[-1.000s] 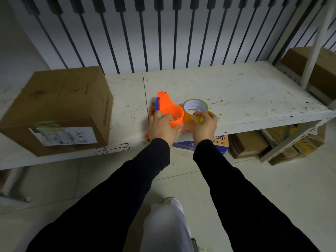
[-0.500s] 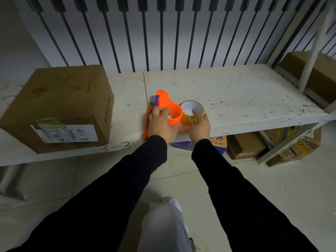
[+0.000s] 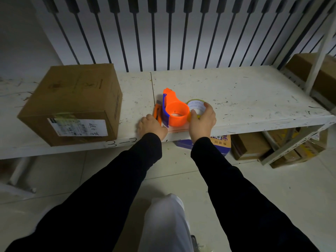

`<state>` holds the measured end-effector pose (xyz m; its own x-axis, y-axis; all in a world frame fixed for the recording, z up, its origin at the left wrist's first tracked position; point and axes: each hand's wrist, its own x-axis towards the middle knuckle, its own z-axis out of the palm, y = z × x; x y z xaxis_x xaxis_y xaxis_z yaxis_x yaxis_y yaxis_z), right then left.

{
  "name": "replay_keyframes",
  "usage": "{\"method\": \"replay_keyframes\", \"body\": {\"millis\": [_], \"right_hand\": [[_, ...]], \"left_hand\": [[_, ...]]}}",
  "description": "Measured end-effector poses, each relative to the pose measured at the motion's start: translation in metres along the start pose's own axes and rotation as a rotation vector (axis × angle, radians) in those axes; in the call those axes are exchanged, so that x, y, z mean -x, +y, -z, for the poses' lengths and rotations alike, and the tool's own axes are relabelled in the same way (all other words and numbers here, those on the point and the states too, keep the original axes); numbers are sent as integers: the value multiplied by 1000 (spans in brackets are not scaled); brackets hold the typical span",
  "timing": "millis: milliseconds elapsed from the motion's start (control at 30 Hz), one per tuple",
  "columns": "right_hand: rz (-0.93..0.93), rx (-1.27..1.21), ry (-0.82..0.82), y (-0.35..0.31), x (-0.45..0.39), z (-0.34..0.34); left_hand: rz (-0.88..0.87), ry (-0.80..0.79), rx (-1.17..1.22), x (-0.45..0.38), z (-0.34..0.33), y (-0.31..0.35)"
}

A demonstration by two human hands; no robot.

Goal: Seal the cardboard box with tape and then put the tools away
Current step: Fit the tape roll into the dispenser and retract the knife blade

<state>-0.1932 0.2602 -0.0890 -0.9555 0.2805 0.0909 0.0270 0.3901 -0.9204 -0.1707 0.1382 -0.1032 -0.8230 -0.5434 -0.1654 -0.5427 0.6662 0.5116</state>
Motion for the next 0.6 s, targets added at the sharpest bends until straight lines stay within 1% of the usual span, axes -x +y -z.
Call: {"method": "replay_keyframes", "body": {"millis": [133,200,267,333,367,433,467,567,600], "right_hand": [[27,7,-11,-7,8,2],[53,22,-14,-11,14,1],[110,-15,17,-16,23,0],[184,-126,61,-24,34,-1],[203,-185,49,-29,41,-2],[190,-265,-47,-40,54,-7],[140,-296,-126,-44,60,-12],[-120,-365,-418,-51,72,-26],[-161,-378,-494,-52,76,-29]], "left_hand": [[27,-34,-8,2,6,4],[40,-75,35,4,12,3],[32,-130,138,10,21,0],[37,-146,331,18,29,-5],[46,-137,461,23,34,-8],[37,-133,687,37,47,-9],[20,-142,769,45,51,-9],[-11,-234,944,58,54,-13],[-2,-267,994,62,55,-14]]}}
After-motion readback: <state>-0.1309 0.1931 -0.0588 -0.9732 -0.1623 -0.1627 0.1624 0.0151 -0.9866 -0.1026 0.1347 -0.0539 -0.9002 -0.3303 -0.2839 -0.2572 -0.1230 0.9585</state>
